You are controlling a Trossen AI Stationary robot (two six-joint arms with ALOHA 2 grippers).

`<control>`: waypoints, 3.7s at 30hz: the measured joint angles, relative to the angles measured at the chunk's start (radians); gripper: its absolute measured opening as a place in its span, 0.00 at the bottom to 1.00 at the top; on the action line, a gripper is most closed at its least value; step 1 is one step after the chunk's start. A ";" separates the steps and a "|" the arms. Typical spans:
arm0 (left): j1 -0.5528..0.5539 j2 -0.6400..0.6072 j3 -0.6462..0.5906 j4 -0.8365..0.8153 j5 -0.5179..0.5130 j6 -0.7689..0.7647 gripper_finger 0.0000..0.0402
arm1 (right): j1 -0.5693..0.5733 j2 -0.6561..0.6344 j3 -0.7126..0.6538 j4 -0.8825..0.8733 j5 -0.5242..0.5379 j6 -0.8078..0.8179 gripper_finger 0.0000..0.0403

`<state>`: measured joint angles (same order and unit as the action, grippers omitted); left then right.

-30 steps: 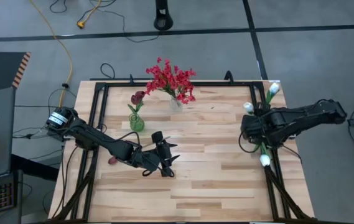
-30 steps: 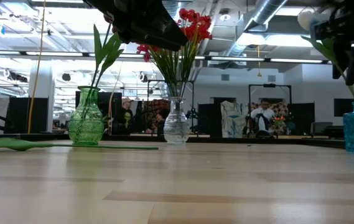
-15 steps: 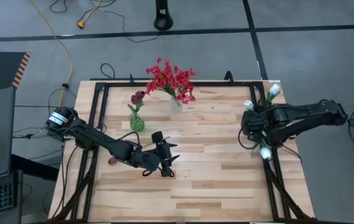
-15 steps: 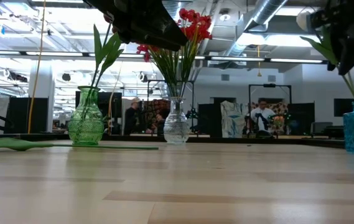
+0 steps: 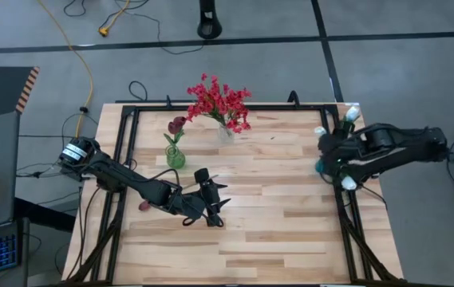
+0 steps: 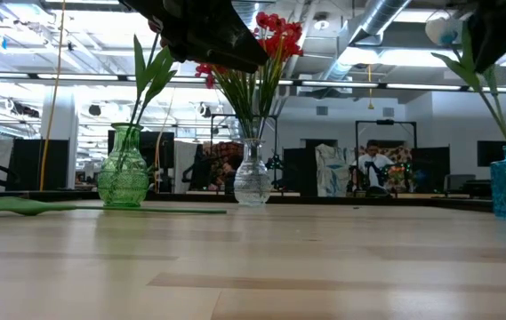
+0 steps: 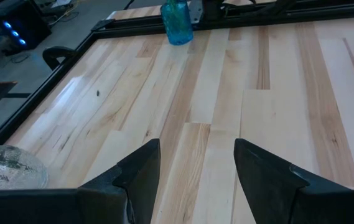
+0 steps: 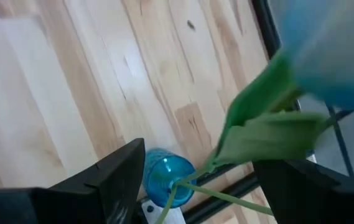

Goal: Sort flowers into vase by color
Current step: Move the blue vase to the top of the table, then put the dark red tulip into the green vase

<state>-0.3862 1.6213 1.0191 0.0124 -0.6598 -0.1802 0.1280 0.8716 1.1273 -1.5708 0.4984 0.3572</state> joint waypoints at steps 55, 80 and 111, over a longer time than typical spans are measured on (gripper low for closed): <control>0.000 0.000 0.000 0.001 -0.001 -0.103 0.48 | 0.466 -0.029 0.208 0.572 -0.499 0.055 0.79; 0.000 0.000 0.000 0.001 -0.001 -0.105 0.48 | 0.957 0.209 0.207 0.587 -0.104 0.432 0.79; 0.000 0.000 0.000 0.000 0.000 -0.105 0.48 | 1.138 0.051 -0.483 1.087 0.271 0.686 0.79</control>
<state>-0.3861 1.6211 1.0191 0.0128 -0.6601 -0.2848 1.2658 0.9228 0.6444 -0.4839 0.7690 1.0432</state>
